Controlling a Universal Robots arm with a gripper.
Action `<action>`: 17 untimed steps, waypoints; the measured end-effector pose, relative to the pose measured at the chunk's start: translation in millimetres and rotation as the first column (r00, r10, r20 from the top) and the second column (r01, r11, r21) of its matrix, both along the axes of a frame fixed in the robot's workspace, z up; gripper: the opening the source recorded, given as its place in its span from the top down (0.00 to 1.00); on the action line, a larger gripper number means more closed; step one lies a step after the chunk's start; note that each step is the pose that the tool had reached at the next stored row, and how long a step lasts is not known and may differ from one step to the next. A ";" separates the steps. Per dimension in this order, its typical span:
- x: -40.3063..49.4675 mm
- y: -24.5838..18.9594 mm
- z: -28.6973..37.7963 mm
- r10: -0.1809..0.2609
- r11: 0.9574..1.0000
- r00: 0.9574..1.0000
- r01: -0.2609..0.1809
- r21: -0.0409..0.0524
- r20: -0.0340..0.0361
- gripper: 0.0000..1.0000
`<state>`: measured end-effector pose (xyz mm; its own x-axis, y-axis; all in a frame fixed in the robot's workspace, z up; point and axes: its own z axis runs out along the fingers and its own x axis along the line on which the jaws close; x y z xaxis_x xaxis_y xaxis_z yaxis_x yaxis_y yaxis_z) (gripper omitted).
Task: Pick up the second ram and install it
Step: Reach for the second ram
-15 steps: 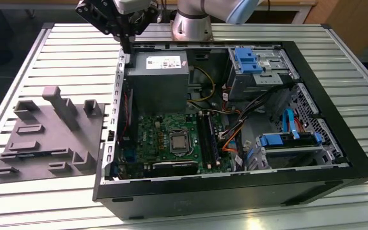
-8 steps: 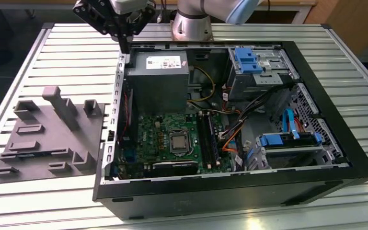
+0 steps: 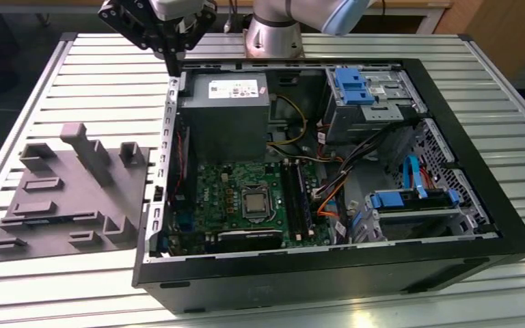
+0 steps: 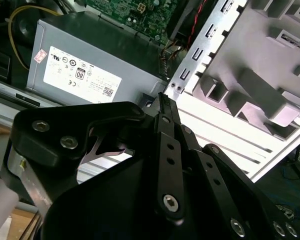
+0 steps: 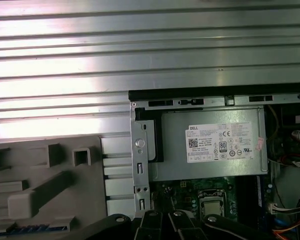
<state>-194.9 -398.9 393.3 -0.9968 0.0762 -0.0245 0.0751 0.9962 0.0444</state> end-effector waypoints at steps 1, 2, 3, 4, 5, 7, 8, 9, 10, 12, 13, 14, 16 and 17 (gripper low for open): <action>-1.0 0.0 0.0 0.000 1.000 1.000 0.000 0.000 0.000 0.89; -1.9 0.0 0.0 0.000 1.000 1.000 0.000 0.000 0.000 0.89; -2.9 0.0 0.0 0.000 1.000 1.000 0.000 0.000 0.000 0.89; -3.9 0.0 0.0 0.000 1.000 1.000 0.000 0.000 0.000 0.89; -4.8 0.0 0.0 0.000 1.000 1.000 0.000 0.000 0.000 0.89; -6.6 0.0 0.0 0.000 1.000 1.000 0.000 0.000 0.000 0.89; -7.3 0.0 -0.1 0.000 1.000 1.000 0.000 0.000 0.000 0.89; -8.0 0.0 0.0 0.000 1.000 1.000 0.000 0.000 0.000 0.89; -8.6 0.0 0.0 0.000 1.000 1.000 0.000 0.000 0.000 0.89; -9.9 0.0 0.0 0.000 1.000 1.000 0.000 0.000 0.000 0.89; -10.6 0.0 0.0 0.000 1.000 1.000 0.000 0.000 0.000 0.89; -11.3 0.0 -0.1 0.000 1.000 1.000 0.000 0.000 0.000 0.89; -12.5 0.0 -0.1 0.000 1.000 1.000 0.000 0.000 0.000 0.89; -13.1 0.0 -0.1 0.000 1.000 1.000 0.000 0.000 0.000 0.89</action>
